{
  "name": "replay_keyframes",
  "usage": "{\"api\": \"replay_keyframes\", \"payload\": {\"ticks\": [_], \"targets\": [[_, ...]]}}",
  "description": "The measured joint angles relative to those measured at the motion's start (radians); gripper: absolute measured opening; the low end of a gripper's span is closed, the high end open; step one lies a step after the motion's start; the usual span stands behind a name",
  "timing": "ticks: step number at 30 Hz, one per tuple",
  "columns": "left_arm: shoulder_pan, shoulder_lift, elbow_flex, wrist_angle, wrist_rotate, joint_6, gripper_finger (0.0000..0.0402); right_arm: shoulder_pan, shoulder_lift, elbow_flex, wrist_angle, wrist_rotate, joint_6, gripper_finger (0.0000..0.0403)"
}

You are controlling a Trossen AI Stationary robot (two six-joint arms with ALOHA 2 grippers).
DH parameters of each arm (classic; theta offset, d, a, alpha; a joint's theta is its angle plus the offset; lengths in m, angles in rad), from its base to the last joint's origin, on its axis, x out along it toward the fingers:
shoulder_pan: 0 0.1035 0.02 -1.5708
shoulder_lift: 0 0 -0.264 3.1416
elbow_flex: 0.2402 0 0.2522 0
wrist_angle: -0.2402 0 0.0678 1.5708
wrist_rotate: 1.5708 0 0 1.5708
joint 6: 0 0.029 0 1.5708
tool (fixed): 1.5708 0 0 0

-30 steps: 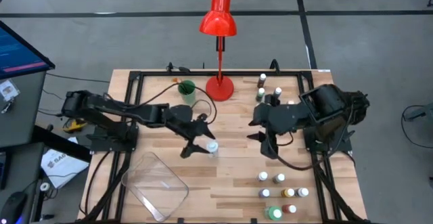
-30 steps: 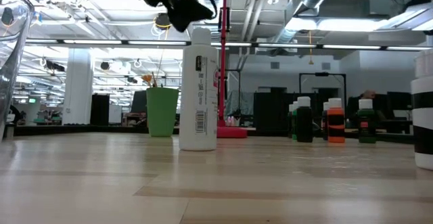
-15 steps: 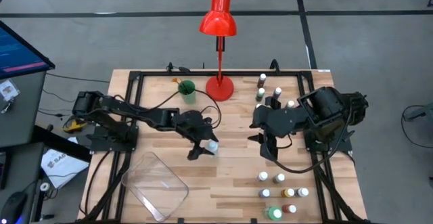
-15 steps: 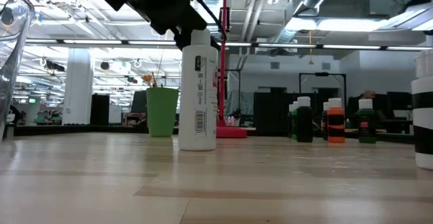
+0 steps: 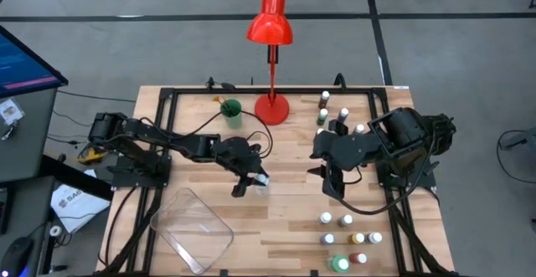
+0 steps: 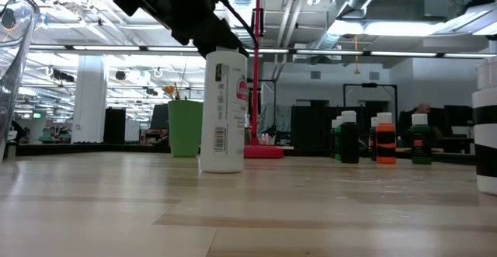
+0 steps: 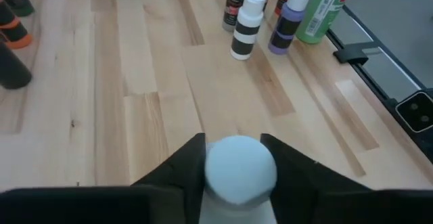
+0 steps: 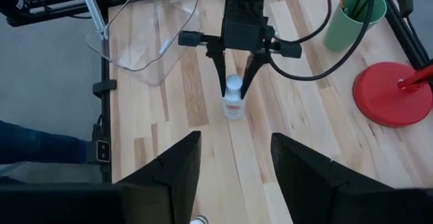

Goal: Pick & Place Paint Supplies
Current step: Put the big white coloring bottle into the transparent bin

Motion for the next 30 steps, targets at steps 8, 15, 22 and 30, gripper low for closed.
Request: {"api": "replay_keyframes", "payload": {"ticks": [8, 15, 22, 30], "targets": [[-0.002, -0.076, -0.010, -0.019, -0.011, -0.068, 0.0093, 0.000, 0.000, 0.000, -0.007, 0.000, 0.000, 0.0175], [-0.056, -0.331, -0.006, -0.088, -0.014, -0.157, 0.0096, 0.000, 0.000, 0.000, -0.011, 0.000, -0.003, 0.0175], [-0.159, -0.616, -0.005, -0.232, -0.021, -0.246, 0.0096, 0.000, 0.000, 0.000, -0.010, 0.000, -0.007, 0.0175], [-0.322, -0.843, -0.004, -0.522, -0.061, -0.377, 0.0097, -0.017, 0.000, 0.000, -0.004, -0.001, 0.035, 0.0175]]}}
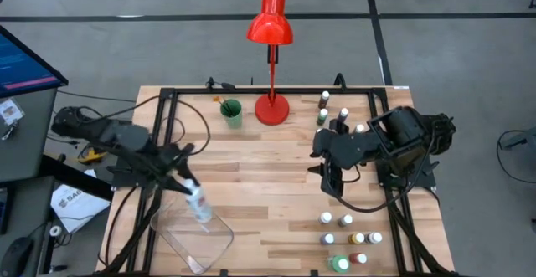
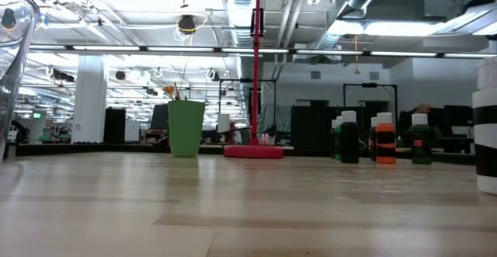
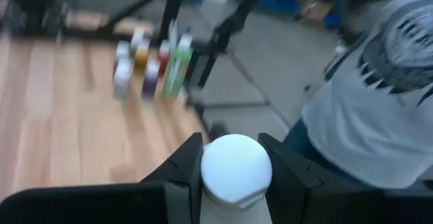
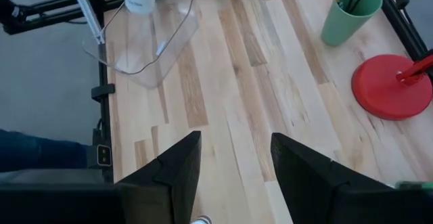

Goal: Pick & Place Paint Supplies
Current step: Put the big white coloring bottle into the transparent bin

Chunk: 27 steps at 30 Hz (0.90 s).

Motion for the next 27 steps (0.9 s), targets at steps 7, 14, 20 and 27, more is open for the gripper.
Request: {"api": "replay_keyframes", "payload": {"ticks": [7, 14, 20, 27], "targets": [[-0.124, -0.040, -0.003, -0.265, -0.134, -0.032, 0.0098, -0.022, 0.000, 0.000, 0.001, 0.000, 0.043, 0.0175], [-0.233, -0.038, -0.105, -0.261, -0.233, -0.125, 0.0098, -0.042, 0.000, 0.000, 0.020, 0.000, 0.048, 0.0175], [-0.368, -0.074, -0.223, -0.212, -0.362, -0.234, 0.0098, -0.060, 0.000, 0.000, 0.022, 0.000, 0.048, 0.0175], [-0.510, -0.117, -0.328, -0.121, -0.622, -0.310, 0.0098, -0.082, 0.000, 0.000, 0.027, 0.001, 0.047, 0.0175]]}}
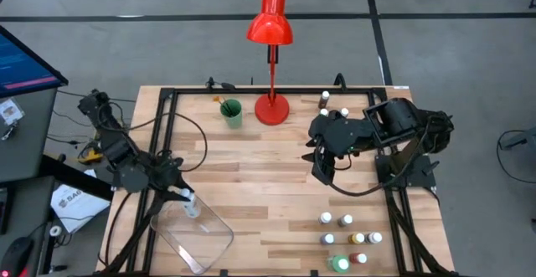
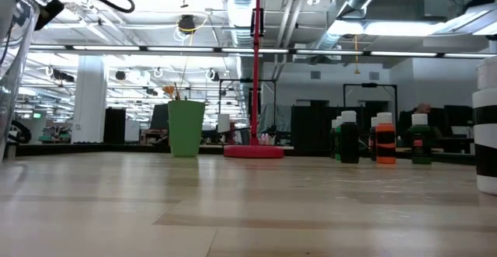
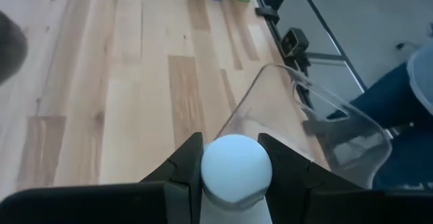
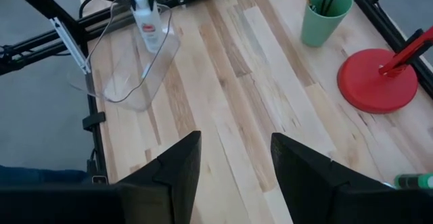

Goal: Pick & Place Paint Supplies
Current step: Put the big white coloring bottle into the transparent bin

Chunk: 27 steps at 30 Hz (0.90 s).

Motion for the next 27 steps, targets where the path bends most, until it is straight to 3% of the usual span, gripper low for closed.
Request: {"api": "replay_keyframes", "payload": {"ticks": [9, 27], "targets": [[-0.126, 0.004, -0.080, 0.021, -0.119, -0.088, 0.0098, -0.038, 0.000, 0.000, 0.001, 0.000, -0.004, 0.0175], [-0.132, 0.019, -0.087, 0.023, -0.127, 0.012, 0.0099, -0.061, 0.000, 0.000, 0.047, 0.000, -0.012, 0.0175]]}}
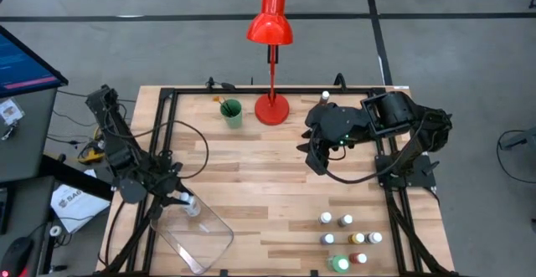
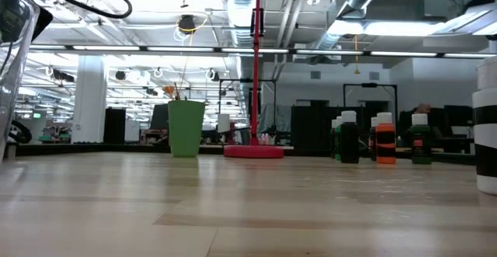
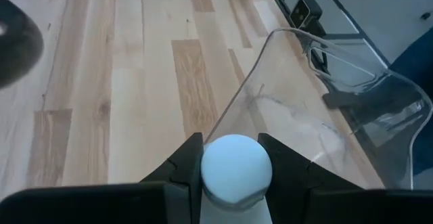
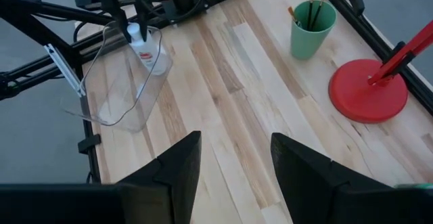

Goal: Pick & Place Paint Supplies
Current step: Put the big white coloring bottle into the transparent bin

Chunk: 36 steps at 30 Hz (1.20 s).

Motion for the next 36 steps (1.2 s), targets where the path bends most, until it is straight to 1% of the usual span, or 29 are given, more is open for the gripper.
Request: {"api": "replay_keyframes", "payload": {"ticks": [3, 7, 15, 24, 32, 36], "targets": [[0.000, 0.008, 0.000, 0.000, 0.004, 0.031, 0.0103, 0.001, 0.000, 0.000, 0.000, 0.000, 0.000, 0.0175], [0.000, 0.017, 0.001, 0.002, 0.011, 0.035, 0.0110, 0.001, 0.000, 0.000, 0.000, -0.002, 0.000, 0.0175], [0.000, 0.018, 0.002, 0.002, 0.034, 0.063, 0.0109, 0.001, 0.000, 0.000, 0.000, -0.003, 0.000, 0.0175], [0.000, 0.018, 0.006, -0.005, 0.039, 0.063, 0.0110, 0.001, 0.000, 0.000, -0.001, -0.005, -0.002, 0.0175], [0.000, 0.018, 0.033, -0.078, 0.045, 0.042, 0.0109, 0.001, 0.000, 0.000, -0.001, -0.004, -0.009, 0.0175], [0.000, 0.018, 0.033, -0.080, 0.037, 0.039, 0.0112, 0.001, 0.000, 0.000, -0.001, -0.005, -0.010, 0.0175]]}}
